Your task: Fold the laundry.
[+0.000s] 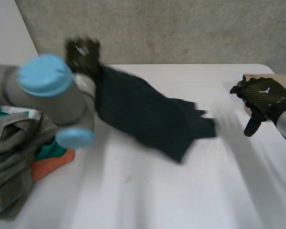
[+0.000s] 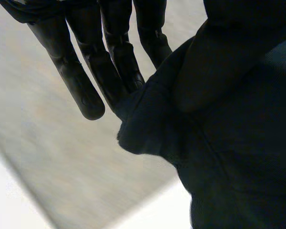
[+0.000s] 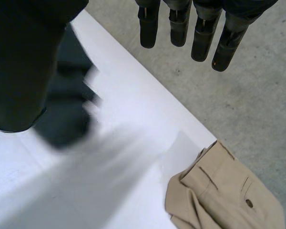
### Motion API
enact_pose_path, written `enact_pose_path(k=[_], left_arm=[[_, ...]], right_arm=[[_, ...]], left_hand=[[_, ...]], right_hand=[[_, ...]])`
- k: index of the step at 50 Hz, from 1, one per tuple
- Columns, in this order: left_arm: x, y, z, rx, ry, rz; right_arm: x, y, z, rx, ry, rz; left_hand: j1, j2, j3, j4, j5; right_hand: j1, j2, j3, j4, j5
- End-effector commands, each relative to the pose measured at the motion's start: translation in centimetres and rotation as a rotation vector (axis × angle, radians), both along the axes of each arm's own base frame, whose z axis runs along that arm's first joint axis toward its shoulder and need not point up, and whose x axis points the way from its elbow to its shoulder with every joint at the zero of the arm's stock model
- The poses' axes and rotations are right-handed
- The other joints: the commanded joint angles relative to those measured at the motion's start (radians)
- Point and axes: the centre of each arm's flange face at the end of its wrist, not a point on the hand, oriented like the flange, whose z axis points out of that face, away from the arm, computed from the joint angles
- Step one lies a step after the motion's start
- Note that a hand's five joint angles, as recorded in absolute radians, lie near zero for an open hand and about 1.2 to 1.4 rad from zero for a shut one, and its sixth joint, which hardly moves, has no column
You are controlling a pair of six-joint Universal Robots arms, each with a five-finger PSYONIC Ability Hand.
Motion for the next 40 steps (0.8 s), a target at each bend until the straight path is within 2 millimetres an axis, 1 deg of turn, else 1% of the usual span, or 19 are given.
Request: enact_pose_path(k=[1,3,6,10,11,14,15,17,18,21,23,25,30,32,33,35,36,39,40], left_arm=[[-1.2,1.1,8.6,-0.368,0.058,-0.096],[-2.6,2.4,9.3,-0.396,0.057,-0.173],[-4.2,3.6,8.9,-0.394,0.048,-0.236],[-7.7,5.8,5.0,-0.321,0.002,-0.368],[-9.3,7.3,3.1,-0.286,-0.026,-0.442],[-11.2,9.5,0.2,-0.228,-0.074,-0.551],[-12.0,10.7,-1.7,-0.183,-0.109,-0.609],[-12.5,11.6,-3.6,-0.137,-0.139,-0.650],[-12.8,12.4,-5.0,-0.100,-0.161,-0.675],[-13.3,13.7,-6.6,-0.063,-0.183,-0.707],[-13.7,15.1,-7.8,-0.035,-0.199,-0.738],[-13.8,15.9,-8.2,-0.022,-0.206,-0.753],[-13.8,18.2,-9.1,0.019,-0.207,-0.803],[-13.8,18.7,-8.8,0.021,-0.202,-0.810],[-13.7,18.9,-8.0,0.010,-0.189,-0.812],[-13.5,19.0,-6.8,-0.008,-0.175,-0.808],[-13.2,19.0,-5.9,-0.018,-0.166,-0.800],[-12.4,18.8,-5.1,-0.022,-0.159,-0.774],[-11.6,18.3,-4.3,-0.028,-0.152,-0.746]], right_arm=[[0.9,0.4,0.2,-0.007,-0.013,0.026],[1.1,0.5,0.2,-0.009,-0.014,0.032],[1.0,0.5,0.0,-0.008,-0.013,0.027],[0.8,0.4,-0.1,-0.006,-0.013,0.020],[0.8,0.4,-0.1,-0.005,-0.013,0.020],[0.8,0.4,-0.1,-0.005,-0.013,0.018],[0.8,0.4,-0.1,-0.005,-0.013,0.018],[0.7,0.4,-0.1,-0.006,-0.013,0.018],[0.7,0.4,-0.1,-0.005,-0.013,0.018],[0.5,0.3,-0.1,-0.007,-0.012,0.012],[-0.2,-0.2,-0.1,-0.007,-0.012,-0.011],[-0.7,-0.5,-0.1,-0.007,-0.012,-0.028],[-2.2,-1.6,0.3,-0.029,-0.013,-0.074],[-2.4,-1.8,0.4,-0.032,-0.014,-0.080],[-2.4,-1.8,0.4,-0.033,-0.014,-0.078],[-2.3,-1.8,0.4,-0.034,-0.014,-0.073],[-2.2,-1.7,0.4,-0.035,-0.011,-0.068],[-2.1,-1.7,0.5,-0.039,-0.006,-0.059],[-2.0,-1.7,0.7,-0.044,-0.005,-0.054]], left_hand=[[0.268,0.208,0.233,0.199,0.262],[0.268,0.208,0.233,0.199,0.262],[0.268,0.208,0.233,0.199,0.262],[0.268,0.208,0.233,0.199,0.262],[0.268,0.208,0.233,0.199,0.262],[0.268,0.208,0.233,0.199,0.262],[0.268,0.208,0.233,0.199,0.262],[0.268,0.208,0.233,0.199,0.262],[0.268,0.208,0.233,0.199,0.262],[0.268,0.208,0.233,0.199,0.262],[0.268,0.208,0.233,0.199,0.262],[0.268,0.208,0.233,0.199,0.262],[-0.632,-0.691,-0.666,-0.700,-0.637],[-0.724,-0.784,-0.759,-0.793,-0.730],[-0.800,-0.860,-0.835,-0.868,-0.806],[-0.830,-0.890,-0.865,-0.899,-0.836],[-0.862,-0.922,-0.897,-0.931,-0.868],[-0.906,-0.966,-0.941,-0.975,-0.912],[-0.906,-0.966,-0.941,-0.975,-0.912]], right_hand=[[-0.034,-0.046,-0.036,-0.059,-0.062],[-0.034,-0.046,-0.036,-0.059,-0.062],[-0.034,-0.046,-0.036,-0.059,-0.062],[-0.034,-0.046,-0.036,-0.059,-0.062],[-0.034,-0.046,-0.036,-0.059,-0.062],[-0.034,-0.046,-0.036,-0.059,-0.062],[-0.034,-0.046,-0.036,-0.059,-0.062],[-0.034,-0.046,-0.036,-0.059,-0.062],[-0.034,-0.046,-0.036,-0.059,-0.062],[-0.034,-0.046,-0.036,-0.059,-0.062],[-0.034,-0.046,-0.036,-0.059,-0.062],[-0.034,-0.046,-0.036,-0.059,-0.062],[-0.034,-0.046,-0.036,-0.059,-0.062],[-0.034,-0.046,-0.036,-0.059,-0.062],[-0.034,-0.046,-0.036,-0.059,-0.062],[-0.034,-0.046,-0.036,-0.059,-0.062],[-0.034,-0.046,-0.036,-0.059,-0.062],[-0.034,-0.046,-0.036,-0.059,-0.062],[-0.034,-0.046,-0.036,-0.059,-0.062]])
